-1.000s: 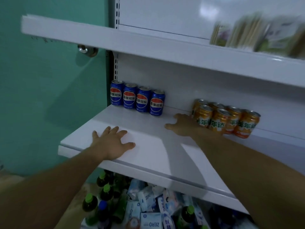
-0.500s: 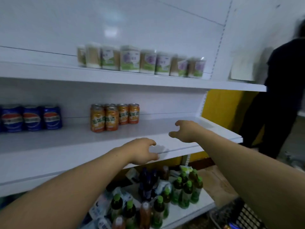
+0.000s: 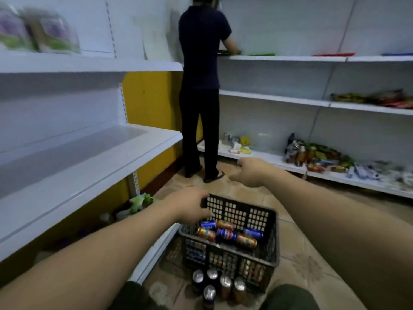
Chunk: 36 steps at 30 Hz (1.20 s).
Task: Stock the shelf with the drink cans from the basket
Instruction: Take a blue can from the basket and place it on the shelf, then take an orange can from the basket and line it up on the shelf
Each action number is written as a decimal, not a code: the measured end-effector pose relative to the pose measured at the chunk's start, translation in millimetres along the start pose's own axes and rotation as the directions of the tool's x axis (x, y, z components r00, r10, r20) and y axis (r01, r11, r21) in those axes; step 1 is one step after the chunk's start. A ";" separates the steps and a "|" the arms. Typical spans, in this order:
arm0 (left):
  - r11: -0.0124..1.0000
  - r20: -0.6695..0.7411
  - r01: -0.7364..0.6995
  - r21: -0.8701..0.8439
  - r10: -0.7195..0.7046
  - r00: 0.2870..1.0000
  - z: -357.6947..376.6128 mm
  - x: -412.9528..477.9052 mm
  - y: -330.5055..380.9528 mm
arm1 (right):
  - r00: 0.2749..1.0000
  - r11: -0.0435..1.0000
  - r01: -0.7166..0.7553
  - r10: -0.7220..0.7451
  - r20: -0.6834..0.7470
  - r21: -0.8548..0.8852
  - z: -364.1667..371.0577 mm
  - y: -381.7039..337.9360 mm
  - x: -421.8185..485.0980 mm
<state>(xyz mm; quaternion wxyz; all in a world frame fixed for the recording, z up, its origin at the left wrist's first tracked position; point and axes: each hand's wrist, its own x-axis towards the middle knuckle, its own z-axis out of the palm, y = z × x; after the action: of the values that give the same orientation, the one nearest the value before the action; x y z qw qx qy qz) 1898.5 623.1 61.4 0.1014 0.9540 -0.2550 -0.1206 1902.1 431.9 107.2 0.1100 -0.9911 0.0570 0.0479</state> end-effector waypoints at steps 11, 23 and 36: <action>0.992 0.266 -0.098 -0.083 0.117 0.957 93.4 110.2 5.5 | 0.957 0.950 -0.284 0.273 0.097 0.127 92.4 91.8 38.0; 0.986 0.462 0.039 -0.162 0.040 0.886 209.9 269.6 -36.9 | 0.839 0.871 -0.465 0.377 0.393 0.156 241.6 190.5 157.4; 0.987 0.745 0.106 -0.122 0.020 0.667 436.3 425.9 -71.3 | 0.697 0.798 -0.560 0.307 0.647 0.224 479.6 287.9 260.9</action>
<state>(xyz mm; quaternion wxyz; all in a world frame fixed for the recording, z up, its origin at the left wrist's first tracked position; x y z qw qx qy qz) 2166.6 408.5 -447.5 0.0594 0.8170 -0.2415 -0.5203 2085.0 233.4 -447.9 0.3096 -0.8386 0.2668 0.3601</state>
